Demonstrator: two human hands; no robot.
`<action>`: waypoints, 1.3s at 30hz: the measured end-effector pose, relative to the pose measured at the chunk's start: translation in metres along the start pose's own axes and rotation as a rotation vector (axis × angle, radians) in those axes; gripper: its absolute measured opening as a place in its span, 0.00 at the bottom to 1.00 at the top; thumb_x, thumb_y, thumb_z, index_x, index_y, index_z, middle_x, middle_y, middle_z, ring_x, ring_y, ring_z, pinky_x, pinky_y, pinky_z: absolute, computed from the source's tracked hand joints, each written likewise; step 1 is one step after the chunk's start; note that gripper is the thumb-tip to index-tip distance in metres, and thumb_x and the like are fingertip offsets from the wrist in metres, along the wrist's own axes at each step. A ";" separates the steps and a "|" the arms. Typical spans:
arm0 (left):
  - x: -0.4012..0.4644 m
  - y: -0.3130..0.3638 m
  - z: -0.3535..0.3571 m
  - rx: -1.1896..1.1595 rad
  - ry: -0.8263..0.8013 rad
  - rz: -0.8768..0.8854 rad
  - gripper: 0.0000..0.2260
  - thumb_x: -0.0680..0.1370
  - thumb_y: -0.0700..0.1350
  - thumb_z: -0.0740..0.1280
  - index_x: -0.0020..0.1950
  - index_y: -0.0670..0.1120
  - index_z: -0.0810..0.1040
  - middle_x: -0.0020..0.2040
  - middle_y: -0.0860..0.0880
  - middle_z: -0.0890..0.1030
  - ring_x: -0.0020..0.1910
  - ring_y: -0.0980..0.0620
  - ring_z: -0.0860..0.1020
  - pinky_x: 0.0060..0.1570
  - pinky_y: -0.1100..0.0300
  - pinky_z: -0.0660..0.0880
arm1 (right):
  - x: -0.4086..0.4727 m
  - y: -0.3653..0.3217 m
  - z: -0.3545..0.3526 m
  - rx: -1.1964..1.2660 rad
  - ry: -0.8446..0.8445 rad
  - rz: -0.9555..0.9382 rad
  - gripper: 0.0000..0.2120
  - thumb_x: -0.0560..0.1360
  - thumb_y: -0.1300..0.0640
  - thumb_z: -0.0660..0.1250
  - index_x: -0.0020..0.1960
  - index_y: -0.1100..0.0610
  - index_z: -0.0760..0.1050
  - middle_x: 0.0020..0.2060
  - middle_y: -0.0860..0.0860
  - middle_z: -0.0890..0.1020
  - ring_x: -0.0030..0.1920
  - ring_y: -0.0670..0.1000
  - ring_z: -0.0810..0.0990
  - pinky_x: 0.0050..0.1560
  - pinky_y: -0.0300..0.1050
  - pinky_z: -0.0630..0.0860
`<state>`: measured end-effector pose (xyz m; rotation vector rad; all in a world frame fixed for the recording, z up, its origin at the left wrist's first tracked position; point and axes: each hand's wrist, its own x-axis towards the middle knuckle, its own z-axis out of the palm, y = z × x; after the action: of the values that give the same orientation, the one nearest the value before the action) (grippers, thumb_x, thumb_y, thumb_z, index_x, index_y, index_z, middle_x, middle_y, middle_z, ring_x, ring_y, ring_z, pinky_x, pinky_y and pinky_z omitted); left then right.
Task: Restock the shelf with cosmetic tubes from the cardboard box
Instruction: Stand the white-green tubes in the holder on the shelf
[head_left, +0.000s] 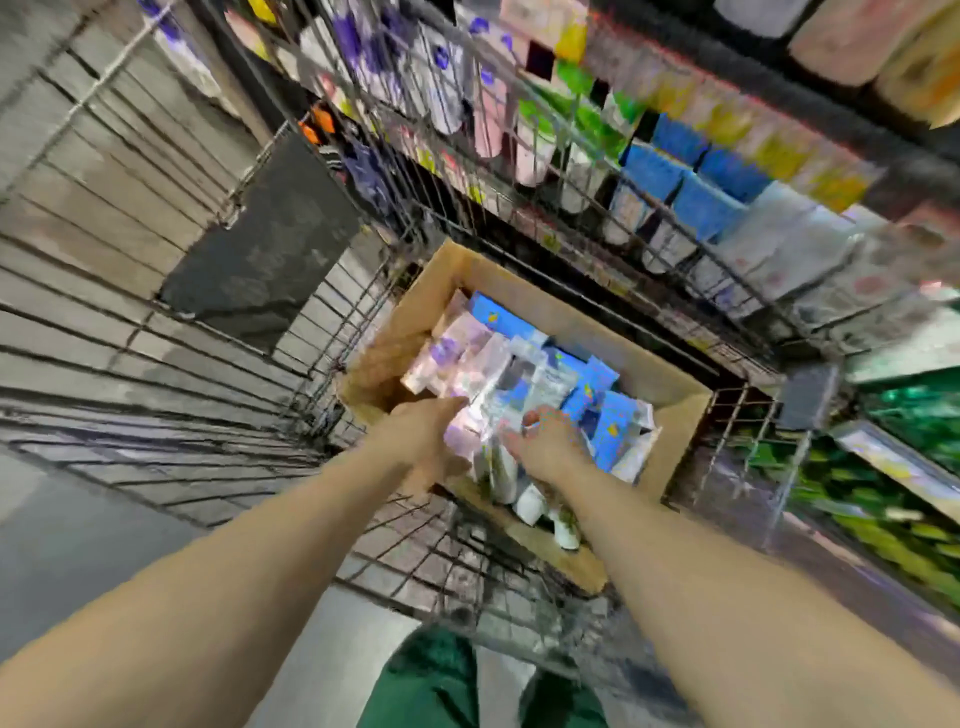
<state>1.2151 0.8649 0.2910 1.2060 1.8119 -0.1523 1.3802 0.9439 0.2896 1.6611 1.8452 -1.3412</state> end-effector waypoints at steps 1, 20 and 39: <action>-0.001 0.006 -0.005 -0.013 -0.044 -0.020 0.40 0.66 0.60 0.74 0.75 0.54 0.63 0.72 0.47 0.70 0.69 0.45 0.71 0.67 0.52 0.69 | 0.007 0.002 0.006 -0.019 0.016 -0.007 0.15 0.77 0.45 0.64 0.53 0.57 0.73 0.55 0.58 0.79 0.57 0.59 0.77 0.46 0.43 0.67; 0.012 0.018 -0.007 -0.398 -0.065 -0.031 0.08 0.75 0.51 0.71 0.48 0.49 0.77 0.44 0.54 0.81 0.39 0.60 0.77 0.37 0.70 0.73 | 0.002 0.055 0.017 -0.047 0.112 0.370 0.20 0.75 0.53 0.69 0.62 0.60 0.66 0.59 0.58 0.76 0.59 0.59 0.76 0.47 0.45 0.73; -0.008 0.029 -0.017 -0.409 -0.104 -0.004 0.09 0.75 0.53 0.71 0.49 0.50 0.78 0.45 0.54 0.82 0.42 0.59 0.80 0.39 0.68 0.73 | -0.005 0.073 0.002 -0.228 0.049 0.187 0.23 0.71 0.43 0.71 0.61 0.52 0.69 0.56 0.53 0.78 0.55 0.55 0.78 0.42 0.43 0.69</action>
<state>1.2278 0.8836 0.3173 0.8871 1.6532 0.1464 1.4469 0.9313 0.2617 1.7088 1.7454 -0.9839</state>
